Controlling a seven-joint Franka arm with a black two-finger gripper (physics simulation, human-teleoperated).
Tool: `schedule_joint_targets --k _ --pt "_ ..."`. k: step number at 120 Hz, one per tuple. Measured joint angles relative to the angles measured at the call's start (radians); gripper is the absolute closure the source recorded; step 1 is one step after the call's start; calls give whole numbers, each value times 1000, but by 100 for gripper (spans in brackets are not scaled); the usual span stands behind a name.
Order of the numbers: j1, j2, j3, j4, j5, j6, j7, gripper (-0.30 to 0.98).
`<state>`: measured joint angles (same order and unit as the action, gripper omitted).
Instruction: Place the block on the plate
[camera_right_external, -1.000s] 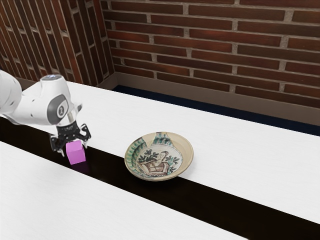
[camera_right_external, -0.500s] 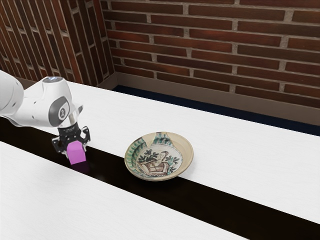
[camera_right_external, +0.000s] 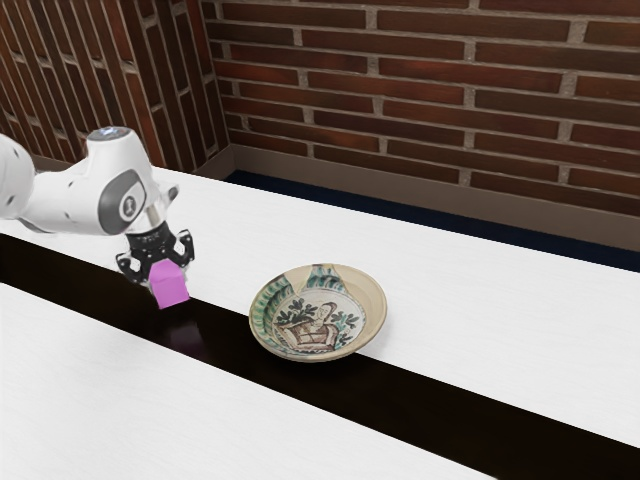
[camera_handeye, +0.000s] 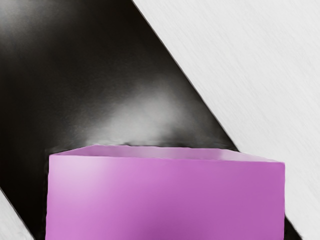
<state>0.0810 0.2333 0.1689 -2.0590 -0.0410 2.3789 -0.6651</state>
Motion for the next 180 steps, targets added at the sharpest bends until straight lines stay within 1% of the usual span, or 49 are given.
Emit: schedule_joint_targets --k 13,31,41,58,79,99,105,118,139,155,161,180 --pt "-106 -61 0 -23 -1 0 -3 32" --pt "-259 -63 -1 14 -8 7 -8 33" --pt "-324 -24 -2 64 -15 10 -11 34" --pt "-404 95 -2 176 -42 11 -16 34" --pt "-417 162 -5 193 -64 11 -18 31" --pt "-418 170 -5 195 -73 12 -13 15" --pt "-418 156 -5 194 -74 9 -12 12" --pt "-419 81 -10 189 -69 -20 -1 7" --pt "-395 -66 -9 181 -59 -198 103 3" --pt "-390 -144 -11 185 -17 -327 226 2" --pt "-387 -155 -12 212 -8 -376 275 1" --pt "-356 -156 -32 366 5 -536 419 1"
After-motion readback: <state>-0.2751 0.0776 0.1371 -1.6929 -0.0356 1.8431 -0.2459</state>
